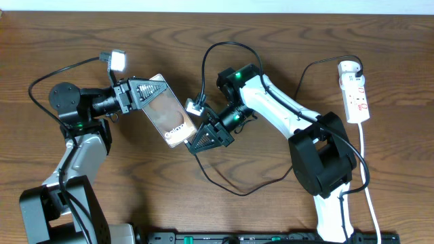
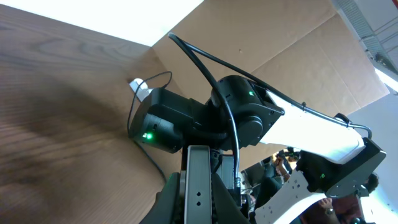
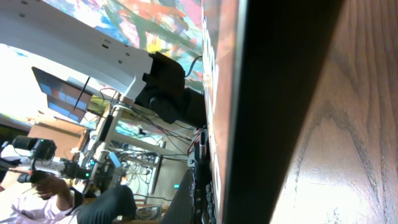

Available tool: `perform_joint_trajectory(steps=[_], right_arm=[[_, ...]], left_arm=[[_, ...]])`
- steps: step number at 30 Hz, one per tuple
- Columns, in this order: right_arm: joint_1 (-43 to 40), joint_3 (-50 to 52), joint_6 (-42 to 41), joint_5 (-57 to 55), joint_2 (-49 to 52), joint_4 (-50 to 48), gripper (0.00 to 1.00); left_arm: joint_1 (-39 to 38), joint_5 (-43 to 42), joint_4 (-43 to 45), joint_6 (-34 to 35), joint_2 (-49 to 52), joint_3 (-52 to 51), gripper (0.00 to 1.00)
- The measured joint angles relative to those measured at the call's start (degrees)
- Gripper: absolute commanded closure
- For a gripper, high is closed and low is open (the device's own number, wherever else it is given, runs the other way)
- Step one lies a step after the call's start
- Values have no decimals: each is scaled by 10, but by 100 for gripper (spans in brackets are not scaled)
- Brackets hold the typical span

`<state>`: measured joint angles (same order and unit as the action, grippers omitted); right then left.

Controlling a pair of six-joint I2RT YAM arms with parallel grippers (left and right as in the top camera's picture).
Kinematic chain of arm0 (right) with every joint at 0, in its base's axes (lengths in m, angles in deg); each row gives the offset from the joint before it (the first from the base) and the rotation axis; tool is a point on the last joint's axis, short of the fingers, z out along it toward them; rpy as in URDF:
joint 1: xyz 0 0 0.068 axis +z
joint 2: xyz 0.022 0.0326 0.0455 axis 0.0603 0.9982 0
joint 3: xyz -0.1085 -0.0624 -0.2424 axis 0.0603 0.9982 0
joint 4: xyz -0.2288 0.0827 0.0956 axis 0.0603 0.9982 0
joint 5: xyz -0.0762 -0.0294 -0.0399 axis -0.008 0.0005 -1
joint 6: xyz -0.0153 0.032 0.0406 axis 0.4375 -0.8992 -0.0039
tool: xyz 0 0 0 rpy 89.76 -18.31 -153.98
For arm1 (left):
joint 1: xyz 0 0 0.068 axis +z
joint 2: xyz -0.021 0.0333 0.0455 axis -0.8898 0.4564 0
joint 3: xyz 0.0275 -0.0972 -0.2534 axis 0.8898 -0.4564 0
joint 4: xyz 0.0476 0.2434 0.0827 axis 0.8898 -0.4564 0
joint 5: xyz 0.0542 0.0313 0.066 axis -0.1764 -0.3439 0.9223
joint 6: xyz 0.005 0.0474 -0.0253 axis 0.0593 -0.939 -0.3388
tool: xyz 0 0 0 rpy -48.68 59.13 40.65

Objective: Plug charger to phone and switch on socket

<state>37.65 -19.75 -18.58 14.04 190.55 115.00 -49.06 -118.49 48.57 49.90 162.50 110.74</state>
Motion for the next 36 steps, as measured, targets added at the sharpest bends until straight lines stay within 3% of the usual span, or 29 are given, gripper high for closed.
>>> perform_joint_trajectory(steps=[36], right_arm=[[0, 0, 0, 4, 0, -9, 99]], left_arm=[[1, 1, 0, 29, 0, 0, 93]])
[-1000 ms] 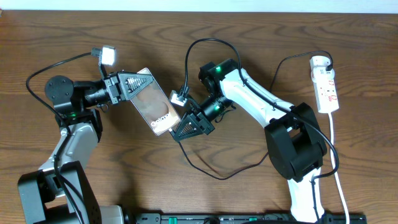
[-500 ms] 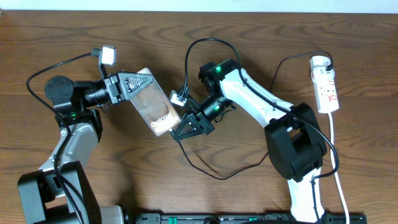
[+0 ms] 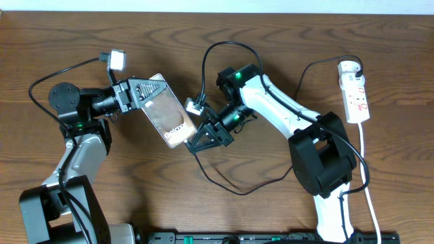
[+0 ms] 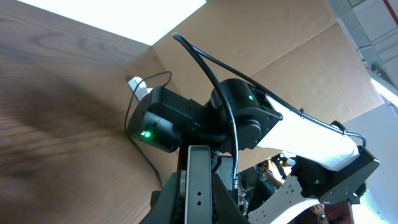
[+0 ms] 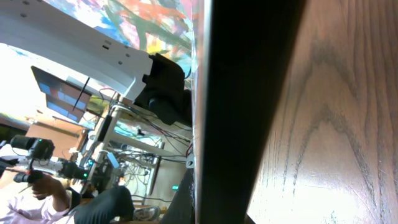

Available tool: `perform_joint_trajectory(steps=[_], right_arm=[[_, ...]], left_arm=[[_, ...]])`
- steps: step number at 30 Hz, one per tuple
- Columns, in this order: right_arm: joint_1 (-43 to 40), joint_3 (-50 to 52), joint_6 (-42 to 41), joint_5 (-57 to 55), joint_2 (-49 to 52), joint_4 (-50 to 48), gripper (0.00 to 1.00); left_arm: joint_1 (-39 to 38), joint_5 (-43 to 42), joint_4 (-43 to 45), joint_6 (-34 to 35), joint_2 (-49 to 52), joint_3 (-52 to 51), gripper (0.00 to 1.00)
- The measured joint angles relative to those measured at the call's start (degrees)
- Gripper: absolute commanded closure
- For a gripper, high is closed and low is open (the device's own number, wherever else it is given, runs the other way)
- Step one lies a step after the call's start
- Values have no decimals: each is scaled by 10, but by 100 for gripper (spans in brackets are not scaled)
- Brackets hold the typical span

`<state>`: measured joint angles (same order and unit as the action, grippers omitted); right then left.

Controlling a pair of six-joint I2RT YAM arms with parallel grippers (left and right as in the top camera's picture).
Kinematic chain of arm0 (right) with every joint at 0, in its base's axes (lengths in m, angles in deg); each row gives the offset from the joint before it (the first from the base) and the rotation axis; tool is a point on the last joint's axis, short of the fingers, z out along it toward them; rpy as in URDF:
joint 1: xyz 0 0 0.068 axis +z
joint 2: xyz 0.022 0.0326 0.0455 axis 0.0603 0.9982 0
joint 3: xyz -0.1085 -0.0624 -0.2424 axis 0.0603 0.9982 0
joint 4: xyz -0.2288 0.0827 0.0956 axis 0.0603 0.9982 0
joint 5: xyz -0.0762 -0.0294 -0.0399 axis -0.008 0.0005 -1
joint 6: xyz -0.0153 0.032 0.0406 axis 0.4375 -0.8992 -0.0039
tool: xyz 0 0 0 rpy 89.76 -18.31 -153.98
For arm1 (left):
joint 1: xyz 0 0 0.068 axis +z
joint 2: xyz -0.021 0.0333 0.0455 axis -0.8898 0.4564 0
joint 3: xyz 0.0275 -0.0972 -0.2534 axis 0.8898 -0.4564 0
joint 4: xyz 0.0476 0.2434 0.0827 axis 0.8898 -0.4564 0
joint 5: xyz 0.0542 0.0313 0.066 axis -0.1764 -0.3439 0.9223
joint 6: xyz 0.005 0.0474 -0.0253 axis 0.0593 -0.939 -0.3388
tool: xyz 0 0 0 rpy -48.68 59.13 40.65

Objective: Plug charger to phone and switch on socket

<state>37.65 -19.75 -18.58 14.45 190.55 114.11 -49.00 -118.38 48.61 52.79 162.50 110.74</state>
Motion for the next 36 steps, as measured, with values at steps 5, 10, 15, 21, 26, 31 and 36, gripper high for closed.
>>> perform_joint_trajectory(steps=[5, 10, 15, 21, 26, 31, 36], right_arm=[[0, 0, 0, 4, 0, -2, 99], [0, 0, 0, 6, 0, -2, 99], [0, 0, 0, 8, 0, -2, 99], [0, 0, -3, 10, 0, -2, 99], [1, 0, -5, 13, 0, -2, 99], [1, 0, -6, 13, 0, -4, 99], [1, 0, -19, 7, 0, -21, 99]], left_arm=[[0, 3, 0, 3, 0, 0, 93], [0, 4, 0, 4, 0, 0, 93], [0, 8, 0, 4, 0, 0, 93], [0, 10, 0, 5, 0, 0, 93], [0, 12, 0, 5, 0, 0, 93], [-1, 12, 0, 4, 0, 0, 93], [-10, 20, 1, 2, 0, 0, 93]])
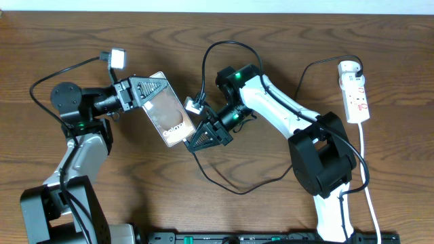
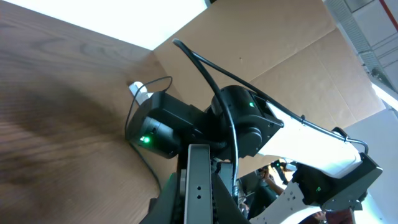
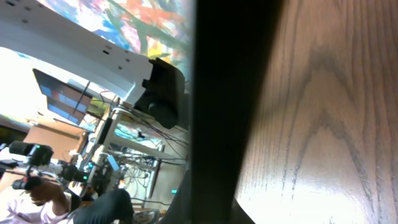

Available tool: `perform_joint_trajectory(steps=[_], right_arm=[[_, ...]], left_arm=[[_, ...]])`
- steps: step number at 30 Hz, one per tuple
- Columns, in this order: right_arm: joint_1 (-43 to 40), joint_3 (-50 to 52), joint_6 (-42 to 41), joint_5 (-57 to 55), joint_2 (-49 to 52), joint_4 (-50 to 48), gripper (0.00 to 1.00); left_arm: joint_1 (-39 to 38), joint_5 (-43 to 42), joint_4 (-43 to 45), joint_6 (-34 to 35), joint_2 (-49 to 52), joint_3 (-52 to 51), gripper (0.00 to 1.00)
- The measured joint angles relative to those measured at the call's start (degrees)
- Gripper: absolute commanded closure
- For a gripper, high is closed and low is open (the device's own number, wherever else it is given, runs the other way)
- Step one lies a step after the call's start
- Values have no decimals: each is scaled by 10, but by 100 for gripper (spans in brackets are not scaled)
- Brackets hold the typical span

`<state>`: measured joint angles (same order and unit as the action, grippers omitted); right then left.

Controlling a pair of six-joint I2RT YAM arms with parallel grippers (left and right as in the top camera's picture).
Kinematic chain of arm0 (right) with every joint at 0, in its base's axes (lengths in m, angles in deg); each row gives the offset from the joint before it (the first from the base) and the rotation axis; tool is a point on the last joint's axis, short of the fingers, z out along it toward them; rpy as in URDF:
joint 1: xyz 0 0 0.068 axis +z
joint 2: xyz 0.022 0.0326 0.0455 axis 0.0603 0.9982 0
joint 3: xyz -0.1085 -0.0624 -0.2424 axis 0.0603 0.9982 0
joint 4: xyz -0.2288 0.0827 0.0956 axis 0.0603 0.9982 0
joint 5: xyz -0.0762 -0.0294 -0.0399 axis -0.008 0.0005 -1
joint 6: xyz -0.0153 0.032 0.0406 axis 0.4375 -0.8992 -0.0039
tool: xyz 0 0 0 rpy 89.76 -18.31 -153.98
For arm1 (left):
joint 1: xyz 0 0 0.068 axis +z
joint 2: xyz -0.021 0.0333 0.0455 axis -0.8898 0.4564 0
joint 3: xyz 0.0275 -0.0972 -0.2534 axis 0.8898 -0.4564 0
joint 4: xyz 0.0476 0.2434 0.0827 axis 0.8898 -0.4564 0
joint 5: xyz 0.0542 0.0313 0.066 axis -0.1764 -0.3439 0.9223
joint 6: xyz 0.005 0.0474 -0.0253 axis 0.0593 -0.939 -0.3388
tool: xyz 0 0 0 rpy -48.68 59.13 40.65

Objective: Plug charger to phone and switch on socket

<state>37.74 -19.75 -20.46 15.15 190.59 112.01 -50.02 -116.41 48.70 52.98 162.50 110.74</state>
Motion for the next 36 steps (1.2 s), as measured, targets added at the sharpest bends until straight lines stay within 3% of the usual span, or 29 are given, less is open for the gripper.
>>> perform_joint_trajectory(steps=[36], right_arm=[[-1, 0, -34, -5, 2, -11, 99]], left_arm=[[-9, 10, 0, -28, 0, 0, 93]])
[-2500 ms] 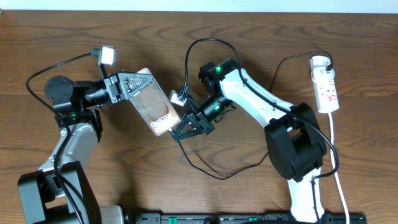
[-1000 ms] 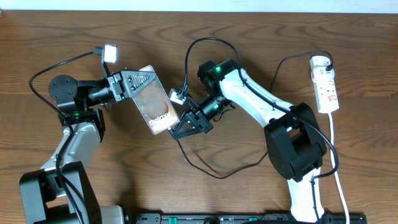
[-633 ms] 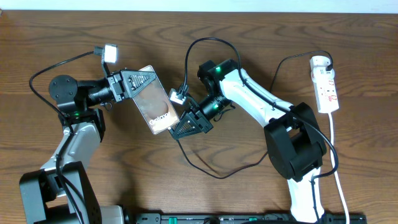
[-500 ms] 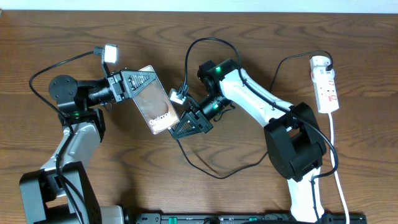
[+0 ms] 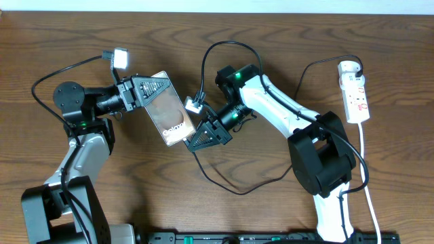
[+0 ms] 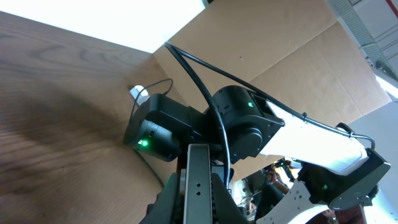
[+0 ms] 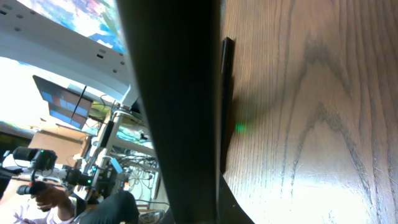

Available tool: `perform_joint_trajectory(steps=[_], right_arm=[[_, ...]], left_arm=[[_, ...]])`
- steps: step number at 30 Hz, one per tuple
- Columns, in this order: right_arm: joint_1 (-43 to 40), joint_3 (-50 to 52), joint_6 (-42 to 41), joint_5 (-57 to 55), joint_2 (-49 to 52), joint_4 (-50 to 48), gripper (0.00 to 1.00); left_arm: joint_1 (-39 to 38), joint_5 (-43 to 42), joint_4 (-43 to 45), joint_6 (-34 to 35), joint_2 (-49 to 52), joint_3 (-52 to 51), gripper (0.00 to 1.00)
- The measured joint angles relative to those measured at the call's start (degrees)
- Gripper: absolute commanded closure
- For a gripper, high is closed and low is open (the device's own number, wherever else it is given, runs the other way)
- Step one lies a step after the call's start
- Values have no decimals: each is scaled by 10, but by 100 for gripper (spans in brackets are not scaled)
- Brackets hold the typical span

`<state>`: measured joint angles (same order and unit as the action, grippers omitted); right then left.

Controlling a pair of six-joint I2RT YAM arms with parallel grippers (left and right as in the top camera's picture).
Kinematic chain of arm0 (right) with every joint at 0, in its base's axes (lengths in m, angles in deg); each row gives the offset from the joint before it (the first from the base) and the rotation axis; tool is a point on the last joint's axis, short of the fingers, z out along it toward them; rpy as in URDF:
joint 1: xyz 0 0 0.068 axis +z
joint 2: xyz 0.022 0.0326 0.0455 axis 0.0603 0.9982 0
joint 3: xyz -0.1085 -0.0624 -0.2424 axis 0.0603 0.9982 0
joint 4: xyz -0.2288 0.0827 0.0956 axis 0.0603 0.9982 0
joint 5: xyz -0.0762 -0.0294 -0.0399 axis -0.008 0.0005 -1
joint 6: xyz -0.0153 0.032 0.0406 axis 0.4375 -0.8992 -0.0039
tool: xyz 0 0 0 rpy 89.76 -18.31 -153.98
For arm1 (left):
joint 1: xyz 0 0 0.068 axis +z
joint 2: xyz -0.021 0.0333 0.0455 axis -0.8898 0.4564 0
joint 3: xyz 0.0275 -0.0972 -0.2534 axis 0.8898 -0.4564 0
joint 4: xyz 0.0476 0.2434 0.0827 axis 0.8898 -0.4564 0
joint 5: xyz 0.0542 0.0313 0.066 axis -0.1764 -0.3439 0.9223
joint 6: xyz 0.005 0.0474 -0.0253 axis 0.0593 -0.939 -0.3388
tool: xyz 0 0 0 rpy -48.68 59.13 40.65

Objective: Plug charger to phone and switch on socket

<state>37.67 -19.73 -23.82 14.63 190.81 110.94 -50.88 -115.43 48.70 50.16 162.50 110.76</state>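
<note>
The phone point(image 5: 169, 115) is lifted off the table, screen up, with my left gripper point(image 5: 154, 91) shut on its upper end. In the left wrist view its thin edge point(image 6: 199, 177) stands between my fingers point(image 6: 169, 202). My right gripper point(image 5: 196, 141) is at the phone's lower end, shut on the charger plug, which its black fingers hide. The black charger cable point(image 5: 234, 191) trails from it in a loop across the table. In the right wrist view the dark phone edge point(image 7: 180, 93) fills the middle of the frame. The white socket strip point(image 5: 355, 95) lies at the far right.
A white lead point(image 5: 366, 169) runs from the socket strip down the table's right side. A black cable point(image 5: 217, 51) arcs above my right arm point(image 5: 278, 108). The left wrist's lamp point(image 5: 119, 59) sticks out above the phone. Wooden table point(image 5: 203, 210) lies all around.
My left gripper and the phone have shifted slightly right, toward the right gripper. In the right wrist view the dark phone edge now leans the other way and stands closer.
At every earlier moment my left gripper held the phone raised and my right gripper sat at its lower end with the plug. The two have only made small shifts against each other, and the phone edge has turned across the right wrist view.
</note>
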Motion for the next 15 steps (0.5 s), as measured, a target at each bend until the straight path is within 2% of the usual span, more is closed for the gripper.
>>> perform_joint_trajectory(steps=[15], right_arm=[[0, 0, -2, 13, 0, -3, 99]], left_arm=[[4, 17, -1, -2, 0, 0, 93]])
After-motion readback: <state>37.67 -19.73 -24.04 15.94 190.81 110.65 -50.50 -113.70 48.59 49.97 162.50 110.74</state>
